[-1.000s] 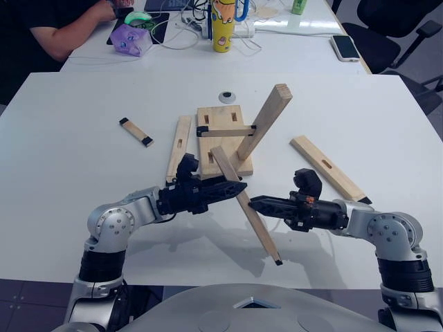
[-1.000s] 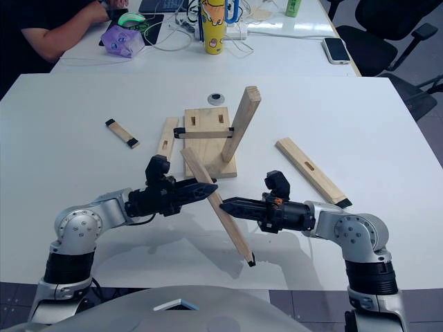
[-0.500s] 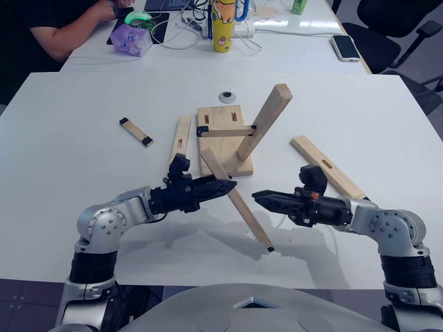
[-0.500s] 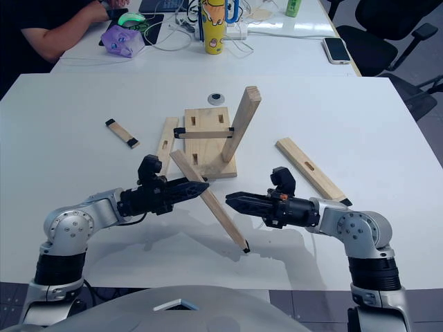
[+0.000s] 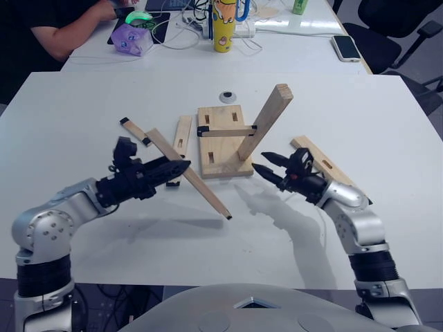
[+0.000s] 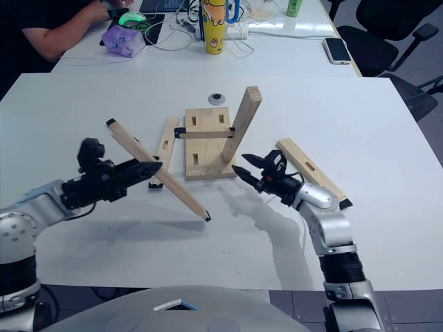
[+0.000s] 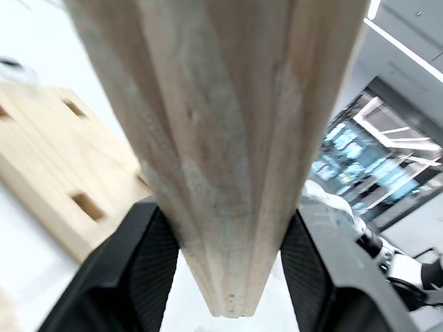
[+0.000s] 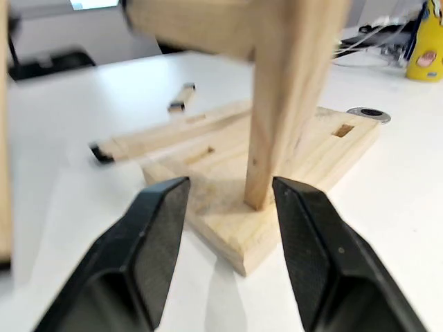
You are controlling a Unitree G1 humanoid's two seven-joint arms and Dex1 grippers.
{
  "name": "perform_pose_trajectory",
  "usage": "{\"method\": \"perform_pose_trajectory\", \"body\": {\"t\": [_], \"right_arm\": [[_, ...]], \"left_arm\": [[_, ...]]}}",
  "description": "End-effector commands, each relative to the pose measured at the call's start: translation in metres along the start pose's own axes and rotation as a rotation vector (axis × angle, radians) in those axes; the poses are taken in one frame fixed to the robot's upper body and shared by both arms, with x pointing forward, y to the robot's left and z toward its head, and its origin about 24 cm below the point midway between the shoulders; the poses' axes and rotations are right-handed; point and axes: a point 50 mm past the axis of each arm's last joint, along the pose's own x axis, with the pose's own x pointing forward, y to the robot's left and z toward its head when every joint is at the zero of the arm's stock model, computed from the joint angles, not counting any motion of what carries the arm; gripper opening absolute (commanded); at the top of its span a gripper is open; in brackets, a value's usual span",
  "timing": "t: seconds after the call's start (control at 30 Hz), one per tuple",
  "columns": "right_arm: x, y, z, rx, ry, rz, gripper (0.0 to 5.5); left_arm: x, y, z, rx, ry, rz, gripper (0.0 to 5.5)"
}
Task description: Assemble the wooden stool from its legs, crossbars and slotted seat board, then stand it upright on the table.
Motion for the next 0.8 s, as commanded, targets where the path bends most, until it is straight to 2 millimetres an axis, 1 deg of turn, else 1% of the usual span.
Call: {"method": "perform_pose_trajectory", "body": {"t": [0.03,0.23,0.3,0.4,0.6,0.67,0.8], "right_arm": [[0.0,0.004,-0.013,-0.064,0.022,-0.023,2.21],[0.006,0.006,-0.021,-0.14,0.045,-0.059,2.21],[0.009,0.006,-0.023,-0.157,0.059,-0.078,2.21],[0.013,0.003,-0.027,-0.179,0.088,-0.109,2.21],[0.01,-0.018,-0.031,-0.211,0.134,-0.238,2.21],[0.008,-0.027,-0.031,-0.204,0.144,-0.282,2.21],[0.001,-0.047,-0.028,-0.2,0.15,-0.392,2.21]], "left_arm": [[-0.005,0.0,0.022,0.086,-0.029,0.022,2.03],[-0.014,0.006,0.03,0.115,-0.027,0.065,2.03],[-0.014,0.007,0.033,0.13,-0.024,0.072,2.03],[-0.012,0.015,0.039,0.186,-0.027,0.135,2.03],[-0.007,0.023,0.046,0.271,-0.061,0.197,2.03],[-0.005,0.028,0.048,0.325,-0.057,0.252,2.03],[0.002,0.027,0.05,0.387,-0.101,0.266,2.03]]}}
